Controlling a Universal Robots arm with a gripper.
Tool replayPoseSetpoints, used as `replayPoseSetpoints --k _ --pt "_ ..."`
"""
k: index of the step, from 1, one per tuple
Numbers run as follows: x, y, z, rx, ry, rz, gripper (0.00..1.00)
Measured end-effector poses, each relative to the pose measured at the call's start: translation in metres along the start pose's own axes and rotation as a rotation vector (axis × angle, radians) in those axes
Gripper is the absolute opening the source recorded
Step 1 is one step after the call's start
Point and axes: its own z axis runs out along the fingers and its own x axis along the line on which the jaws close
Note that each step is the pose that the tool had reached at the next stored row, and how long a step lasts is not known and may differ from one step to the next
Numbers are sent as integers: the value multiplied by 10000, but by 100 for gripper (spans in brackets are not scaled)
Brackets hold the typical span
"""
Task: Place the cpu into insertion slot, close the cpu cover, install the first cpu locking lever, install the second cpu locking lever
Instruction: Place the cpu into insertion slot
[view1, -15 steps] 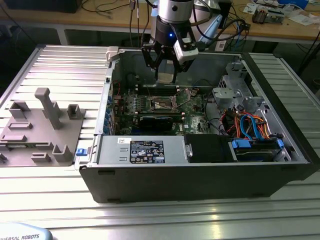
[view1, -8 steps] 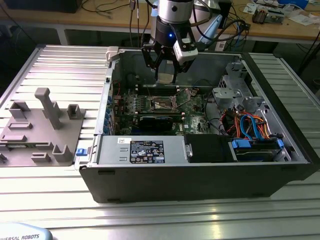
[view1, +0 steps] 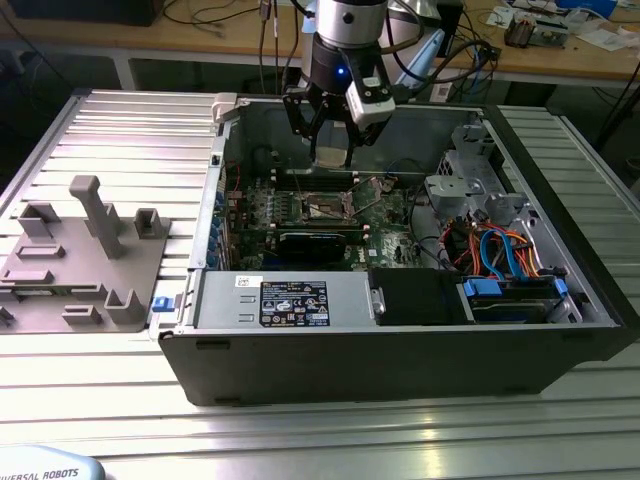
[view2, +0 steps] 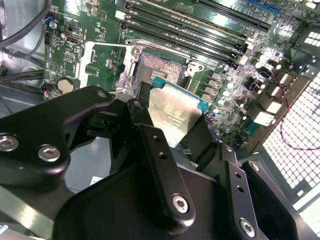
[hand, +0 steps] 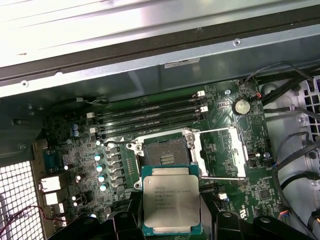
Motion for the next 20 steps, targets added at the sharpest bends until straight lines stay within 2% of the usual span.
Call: replayPoseSetpoints --k 20 --pt "0 0 20 52 -18 291 54"
